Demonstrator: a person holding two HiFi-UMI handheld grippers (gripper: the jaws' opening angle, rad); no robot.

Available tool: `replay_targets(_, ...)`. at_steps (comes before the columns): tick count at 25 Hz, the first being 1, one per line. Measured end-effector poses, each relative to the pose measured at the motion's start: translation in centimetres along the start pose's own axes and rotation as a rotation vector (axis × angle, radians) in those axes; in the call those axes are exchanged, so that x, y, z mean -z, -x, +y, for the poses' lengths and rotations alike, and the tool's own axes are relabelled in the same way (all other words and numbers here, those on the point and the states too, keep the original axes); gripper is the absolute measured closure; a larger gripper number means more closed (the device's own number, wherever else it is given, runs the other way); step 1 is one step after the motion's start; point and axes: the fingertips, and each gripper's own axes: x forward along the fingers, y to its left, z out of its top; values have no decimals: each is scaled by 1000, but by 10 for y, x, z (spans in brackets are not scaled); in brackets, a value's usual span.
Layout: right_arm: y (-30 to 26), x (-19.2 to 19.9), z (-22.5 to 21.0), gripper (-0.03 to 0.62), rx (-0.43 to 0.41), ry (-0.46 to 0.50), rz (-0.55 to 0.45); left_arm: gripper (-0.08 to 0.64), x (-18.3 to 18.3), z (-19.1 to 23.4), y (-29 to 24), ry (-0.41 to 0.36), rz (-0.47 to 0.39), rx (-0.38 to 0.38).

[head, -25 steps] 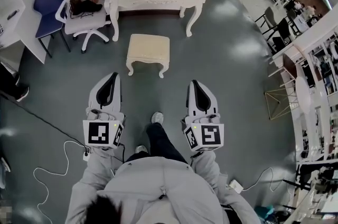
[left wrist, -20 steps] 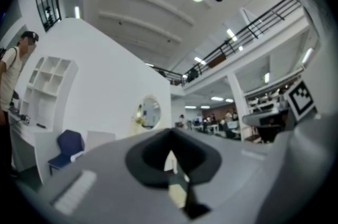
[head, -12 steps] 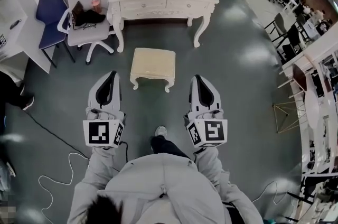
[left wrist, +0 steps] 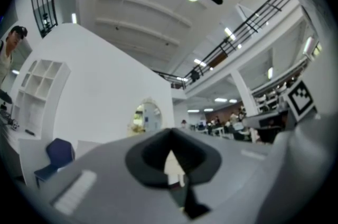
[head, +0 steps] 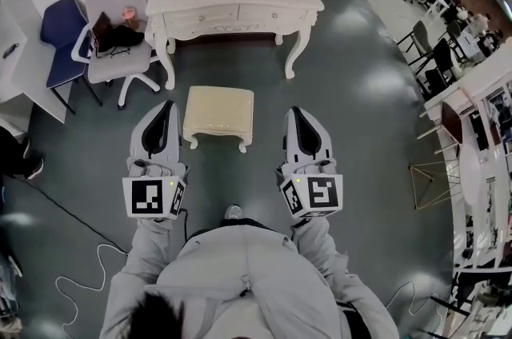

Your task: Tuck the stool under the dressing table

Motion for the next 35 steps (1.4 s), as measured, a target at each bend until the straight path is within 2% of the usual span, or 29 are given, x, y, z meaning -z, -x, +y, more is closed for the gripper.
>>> replay_targets(5, -20, 16, -24, 592, 3, -33, 18, 551, 10, 0, -23, 11, 2, -8)
replay_targets(12, -40, 36, -25, 592, -23, -80, 58, 551, 23, 8, -35, -3, 55, -26)
replay_targets(17, -65, 43, -28, 592, -11, -72, 69, 551, 39, 19, -57, 11, 73, -11)
replay_targets(24, -115, 49, -35, 592, 43, -70, 82, 551, 54, 46, -107, 22, 72, 41)
replay_targets(35, -213, 59, -27, 591, 87, -66, 84, 551, 79, 119, -181, 19, 77, 84)
